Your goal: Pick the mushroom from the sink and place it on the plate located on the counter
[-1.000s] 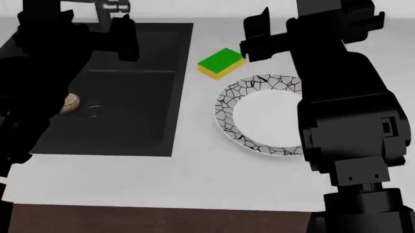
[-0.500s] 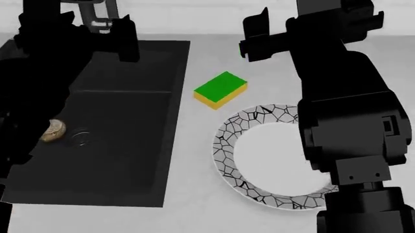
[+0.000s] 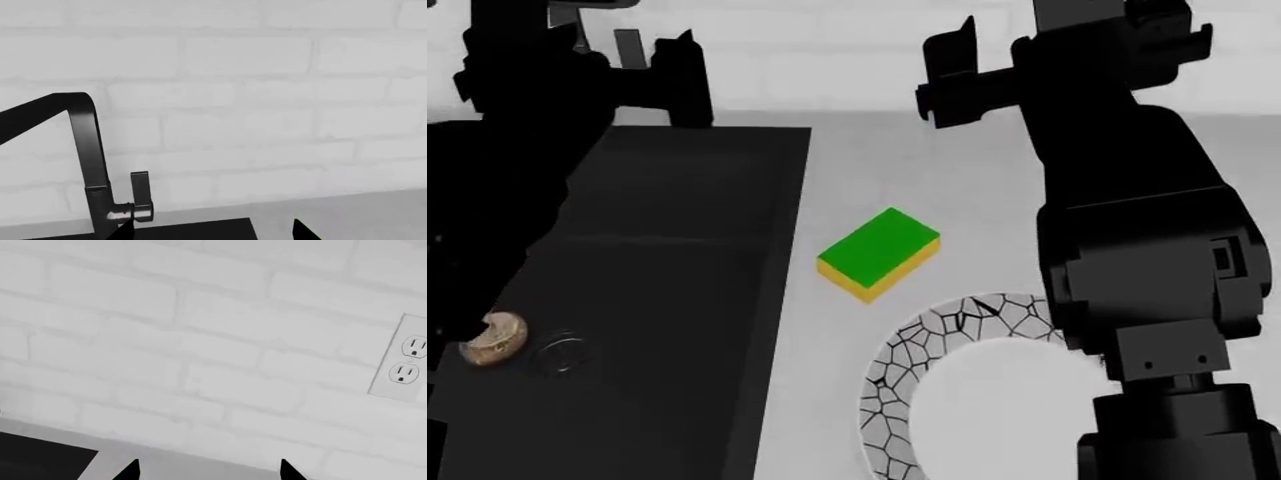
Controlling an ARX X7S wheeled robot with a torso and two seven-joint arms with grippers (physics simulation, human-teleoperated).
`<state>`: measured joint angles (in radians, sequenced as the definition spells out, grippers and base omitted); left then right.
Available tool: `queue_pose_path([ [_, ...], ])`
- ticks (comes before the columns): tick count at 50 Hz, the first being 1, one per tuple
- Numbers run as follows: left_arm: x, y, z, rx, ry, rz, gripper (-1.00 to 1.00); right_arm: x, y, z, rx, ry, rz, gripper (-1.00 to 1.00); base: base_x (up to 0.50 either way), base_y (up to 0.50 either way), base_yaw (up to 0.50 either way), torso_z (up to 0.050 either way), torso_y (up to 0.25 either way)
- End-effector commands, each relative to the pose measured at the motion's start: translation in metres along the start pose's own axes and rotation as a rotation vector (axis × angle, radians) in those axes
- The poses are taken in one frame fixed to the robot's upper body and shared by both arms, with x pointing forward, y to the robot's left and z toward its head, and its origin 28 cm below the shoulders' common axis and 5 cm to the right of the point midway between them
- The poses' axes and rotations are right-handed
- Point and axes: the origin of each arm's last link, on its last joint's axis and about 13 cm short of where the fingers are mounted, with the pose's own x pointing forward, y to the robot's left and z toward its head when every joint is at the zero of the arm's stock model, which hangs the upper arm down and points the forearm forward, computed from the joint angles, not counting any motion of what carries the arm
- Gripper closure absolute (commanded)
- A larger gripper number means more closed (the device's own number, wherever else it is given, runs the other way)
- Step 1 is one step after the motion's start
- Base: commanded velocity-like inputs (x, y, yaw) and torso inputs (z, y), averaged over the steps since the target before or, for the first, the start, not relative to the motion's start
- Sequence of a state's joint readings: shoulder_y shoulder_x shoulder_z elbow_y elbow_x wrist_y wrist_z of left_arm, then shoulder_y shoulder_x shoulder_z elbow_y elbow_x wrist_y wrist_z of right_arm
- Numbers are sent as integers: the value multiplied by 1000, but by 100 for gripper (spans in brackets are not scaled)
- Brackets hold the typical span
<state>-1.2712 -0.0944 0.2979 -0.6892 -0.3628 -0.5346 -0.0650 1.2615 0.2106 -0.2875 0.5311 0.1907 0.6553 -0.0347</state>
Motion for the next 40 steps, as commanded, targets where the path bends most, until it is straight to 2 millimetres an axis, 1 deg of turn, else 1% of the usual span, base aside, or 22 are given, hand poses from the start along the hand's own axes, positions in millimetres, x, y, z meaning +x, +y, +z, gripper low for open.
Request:
queue_pose_path([
  [1, -1, -1, 1, 5, -3, -3, -100, 0, 0, -1, 4, 4, 1, -100, 324, 0, 0, 0, 0],
  [12, -1, 0, 0, 6, -2, -4, -100, -1, 1, 0, 15, 3, 7, -100, 324, 0, 0, 0, 1],
  [17, -1, -1, -1, 5, 2, -5, -100, 0, 0, -3, 17, 8, 3, -100, 325, 0, 0, 0, 0],
  [40, -3, 0, -3, -19, 27, -5, -100, -1, 1, -3, 22, 11, 7, -100, 0, 0, 0, 0, -3],
])
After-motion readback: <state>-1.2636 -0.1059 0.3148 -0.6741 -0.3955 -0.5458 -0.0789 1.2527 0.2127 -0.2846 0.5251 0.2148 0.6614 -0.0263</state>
